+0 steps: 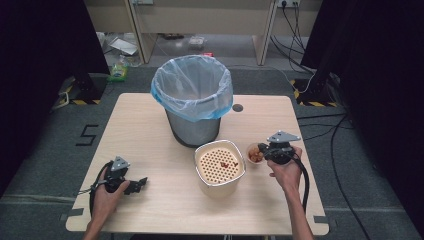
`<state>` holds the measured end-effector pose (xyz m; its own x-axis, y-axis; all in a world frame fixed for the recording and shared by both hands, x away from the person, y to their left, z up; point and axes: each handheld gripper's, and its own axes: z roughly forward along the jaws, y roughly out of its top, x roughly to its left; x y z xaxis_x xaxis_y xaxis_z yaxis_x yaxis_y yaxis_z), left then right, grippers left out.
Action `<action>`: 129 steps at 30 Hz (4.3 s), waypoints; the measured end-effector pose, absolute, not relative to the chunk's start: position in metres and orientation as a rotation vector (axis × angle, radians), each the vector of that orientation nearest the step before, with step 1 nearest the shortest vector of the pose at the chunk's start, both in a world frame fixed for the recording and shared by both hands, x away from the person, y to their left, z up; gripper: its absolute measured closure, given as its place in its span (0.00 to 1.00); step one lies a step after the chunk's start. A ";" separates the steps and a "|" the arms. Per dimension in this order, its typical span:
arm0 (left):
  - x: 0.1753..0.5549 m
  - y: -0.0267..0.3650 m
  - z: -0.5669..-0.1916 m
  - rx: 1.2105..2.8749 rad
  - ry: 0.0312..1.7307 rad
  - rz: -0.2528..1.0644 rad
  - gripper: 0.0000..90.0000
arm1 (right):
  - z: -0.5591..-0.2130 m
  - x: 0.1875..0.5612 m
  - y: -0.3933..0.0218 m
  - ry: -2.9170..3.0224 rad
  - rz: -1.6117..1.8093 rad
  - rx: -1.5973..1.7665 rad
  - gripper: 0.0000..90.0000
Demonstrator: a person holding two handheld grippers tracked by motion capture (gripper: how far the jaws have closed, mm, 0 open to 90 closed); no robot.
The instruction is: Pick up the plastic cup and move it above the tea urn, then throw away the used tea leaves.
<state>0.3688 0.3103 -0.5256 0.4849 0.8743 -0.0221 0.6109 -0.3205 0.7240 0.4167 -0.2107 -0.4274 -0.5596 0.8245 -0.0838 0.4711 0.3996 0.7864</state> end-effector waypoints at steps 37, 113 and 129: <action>0.368 0.310 -0.526 2.050 1.218 0.502 0.00 | -0.346 0.364 -0.132 1.768 0.879 0.381 0.97; 0.369 0.310 -0.526 2.050 1.218 0.501 0.00 | -0.404 0.322 -0.061 1.346 0.349 -0.288 0.98; 0.369 0.310 -0.526 2.050 1.219 0.499 0.00 | -0.376 0.342 -0.099 1.540 0.744 0.130 0.97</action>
